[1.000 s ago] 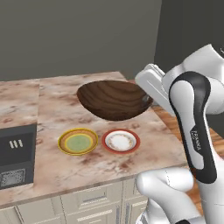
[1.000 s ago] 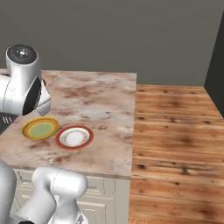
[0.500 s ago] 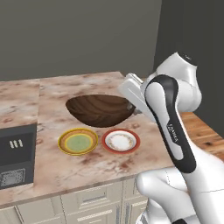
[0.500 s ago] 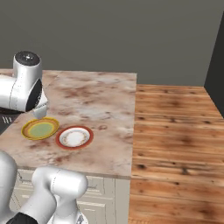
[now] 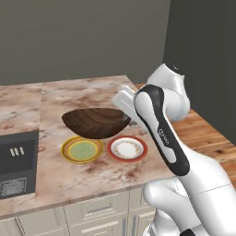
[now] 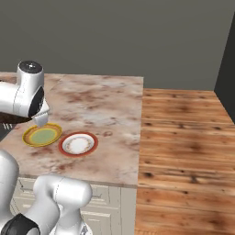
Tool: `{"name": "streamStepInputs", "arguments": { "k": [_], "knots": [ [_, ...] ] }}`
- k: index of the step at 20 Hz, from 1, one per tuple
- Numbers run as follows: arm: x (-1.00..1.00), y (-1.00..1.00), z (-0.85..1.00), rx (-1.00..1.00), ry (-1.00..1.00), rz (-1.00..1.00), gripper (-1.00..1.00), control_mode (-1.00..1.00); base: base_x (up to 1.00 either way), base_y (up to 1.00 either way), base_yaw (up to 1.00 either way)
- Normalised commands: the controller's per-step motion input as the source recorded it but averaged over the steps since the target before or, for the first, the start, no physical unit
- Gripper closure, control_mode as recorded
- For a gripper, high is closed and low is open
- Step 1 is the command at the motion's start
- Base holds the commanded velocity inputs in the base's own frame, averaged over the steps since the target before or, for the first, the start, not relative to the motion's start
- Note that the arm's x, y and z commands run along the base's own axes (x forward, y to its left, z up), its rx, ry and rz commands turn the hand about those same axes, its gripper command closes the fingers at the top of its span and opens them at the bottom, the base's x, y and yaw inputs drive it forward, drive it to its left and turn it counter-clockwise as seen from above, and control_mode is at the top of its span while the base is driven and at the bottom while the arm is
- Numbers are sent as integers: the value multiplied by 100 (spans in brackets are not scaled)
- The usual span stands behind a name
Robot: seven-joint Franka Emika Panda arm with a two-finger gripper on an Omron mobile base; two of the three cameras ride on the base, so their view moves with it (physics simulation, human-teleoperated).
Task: Move the bowls from the cabinet to the plates on the dining table.
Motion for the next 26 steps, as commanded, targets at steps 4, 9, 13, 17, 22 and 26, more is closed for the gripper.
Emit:
{"name": "streamStepInputs", "arguments": {
  "k": [4, 9, 13, 17, 22, 26],
  "knots": [
    [21, 14, -46, -4, 0, 0, 100, -100, 0, 0, 0],
    [22, 5, -35, -11, 0, 0, 100, -100, 0, 0, 0],
    [25, 1, -24, -9, 0, 0, 100, -100, 0, 0, 0],
    [30, 2, -33, -3, 0, 0, 100, -100, 0, 0, 0],
    [30, 7, -36, 0, 0, 0, 100, -100, 0, 0, 0],
    [30, 11, -32, 0, 0, 0, 100, -100, 0, 0, 0]
  ]
}}
